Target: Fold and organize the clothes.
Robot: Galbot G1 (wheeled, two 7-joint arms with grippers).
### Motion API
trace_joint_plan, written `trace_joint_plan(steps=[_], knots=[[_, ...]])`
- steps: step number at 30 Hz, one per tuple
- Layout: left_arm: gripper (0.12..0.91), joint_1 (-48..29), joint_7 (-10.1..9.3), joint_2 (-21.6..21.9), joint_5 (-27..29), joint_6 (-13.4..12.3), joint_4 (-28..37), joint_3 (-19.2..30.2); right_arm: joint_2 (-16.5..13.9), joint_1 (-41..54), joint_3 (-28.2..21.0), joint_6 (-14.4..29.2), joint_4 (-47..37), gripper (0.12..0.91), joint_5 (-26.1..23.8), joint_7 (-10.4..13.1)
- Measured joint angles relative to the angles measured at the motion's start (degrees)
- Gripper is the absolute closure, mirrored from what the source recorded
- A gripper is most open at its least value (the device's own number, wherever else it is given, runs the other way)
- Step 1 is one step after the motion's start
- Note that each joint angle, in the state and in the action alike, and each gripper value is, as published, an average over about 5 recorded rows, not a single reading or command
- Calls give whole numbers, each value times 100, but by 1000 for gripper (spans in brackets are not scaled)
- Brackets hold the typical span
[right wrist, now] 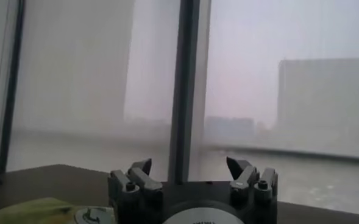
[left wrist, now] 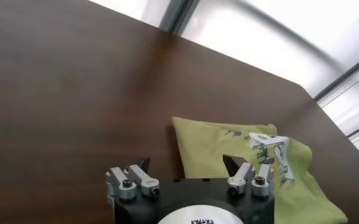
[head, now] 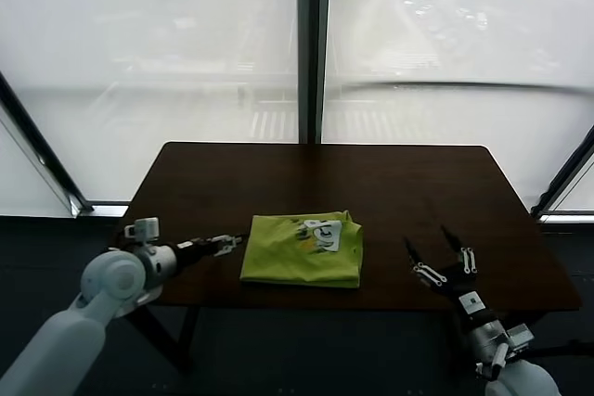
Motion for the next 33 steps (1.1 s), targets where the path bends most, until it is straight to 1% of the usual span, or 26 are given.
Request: trace_joint_plan(steps=[3,5,7,9,12,15,18,24,29,33], knots=[[123,83,-11,-24,19,1,-81,-76,115,233,-107,-985,113,118,663,24],[123,125,-16,-34,41,1,-141,-124,210,492,-189,-1643,131,118,1150,83],[123,154,-19,-54,72,1,-204,-160,307,761,-272,-2202,103,118,1545,144],[123,170,-23,-83,98,1,-257,-187,390,1005,-351,-2629,47,118,1788,186],[123,177,-31,-120,130,1,-316,-211,473,1281,-458,-3037,-48,118,1985,243],[123,181,-38,-133,149,1,-364,-224,536,1483,-570,-3254,-136,118,2050,304],[123,204,-44,-136,172,1,-406,-233,599,1652,-695,-3346,-235,118,2017,366],[123,276,-55,-166,215,1,-472,-258,782,1980,-1007,-3358,-508,118,1777,461],[123,324,-71,-208,259,1,-530,-268,1019,2248,-1304,-3333,-741,118,1592,509],[123,346,-124,-230,267,1,-582,-280,1185,2397,-1477,-3329,-882,118,1495,524]])
